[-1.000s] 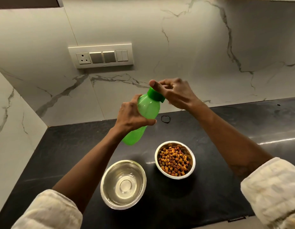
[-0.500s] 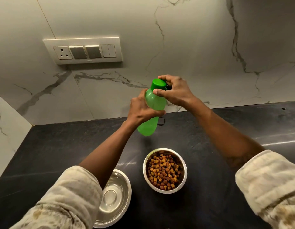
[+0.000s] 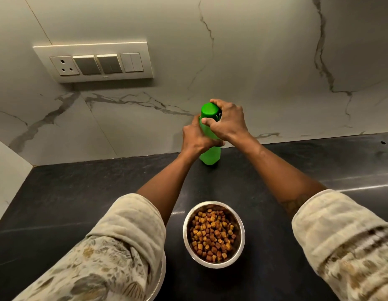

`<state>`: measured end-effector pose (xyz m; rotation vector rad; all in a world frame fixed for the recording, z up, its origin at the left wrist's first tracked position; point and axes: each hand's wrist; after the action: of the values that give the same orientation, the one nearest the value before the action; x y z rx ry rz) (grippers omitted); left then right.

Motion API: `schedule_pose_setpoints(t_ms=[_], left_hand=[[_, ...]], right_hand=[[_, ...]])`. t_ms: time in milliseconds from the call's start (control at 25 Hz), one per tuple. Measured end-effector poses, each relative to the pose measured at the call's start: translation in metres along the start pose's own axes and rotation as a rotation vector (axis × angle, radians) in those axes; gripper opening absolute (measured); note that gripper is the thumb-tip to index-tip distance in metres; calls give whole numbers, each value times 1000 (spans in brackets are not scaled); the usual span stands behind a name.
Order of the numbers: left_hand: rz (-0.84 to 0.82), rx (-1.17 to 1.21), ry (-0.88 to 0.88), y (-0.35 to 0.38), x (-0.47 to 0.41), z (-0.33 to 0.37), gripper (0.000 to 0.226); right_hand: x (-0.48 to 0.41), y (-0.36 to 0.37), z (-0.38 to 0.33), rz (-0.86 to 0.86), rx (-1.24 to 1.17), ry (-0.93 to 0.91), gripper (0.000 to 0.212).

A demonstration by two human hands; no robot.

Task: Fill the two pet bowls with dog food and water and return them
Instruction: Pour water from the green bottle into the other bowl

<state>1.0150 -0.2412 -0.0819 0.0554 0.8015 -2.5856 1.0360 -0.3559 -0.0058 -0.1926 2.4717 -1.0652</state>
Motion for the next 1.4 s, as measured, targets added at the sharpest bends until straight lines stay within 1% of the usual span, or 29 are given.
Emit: schedule_pose_setpoints(t_ms=[200, 400, 560, 680, 760, 840, 1000, 1200, 1400], left_hand=[[-68, -23, 1, 14, -8, -16, 95], [-98, -40, 11, 18, -16, -21, 98], [-165, -42, -10, 15, -18, -19, 107], [-216, -82, -18, 4, -12, -14, 120], [-225, -105, -19, -10, -4, -6, 128], [-219, -137, -9, -27, 5, 3, 130], [-212, -190, 90, -59, 34, 18, 124], [-205, -164, 231, -97, 90, 32, 115], [-147, -189, 337, -131, 144, 55, 109]], right_hand=[[-8, 10, 25, -45, -29, 56, 70], [-14, 16, 33, -60, -67, 87, 72], [-14, 14, 36, -120, -66, 123, 76], [-4, 7, 35, -155, -42, 138, 88], [7, -3, 31, -159, -13, 160, 94], [18, -15, 23, -146, -2, 155, 95], [52, -38, -2, -90, 9, 99, 90], [111, -62, -33, 21, -41, 75, 83], [169, -87, -57, 81, -74, 30, 85]])
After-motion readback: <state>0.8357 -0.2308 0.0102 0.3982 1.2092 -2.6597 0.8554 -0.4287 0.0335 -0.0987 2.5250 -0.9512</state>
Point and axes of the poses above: each hand's wrist, its own x-axis away from the middle knuckle, its own y-axis out of the palm, z = x × y
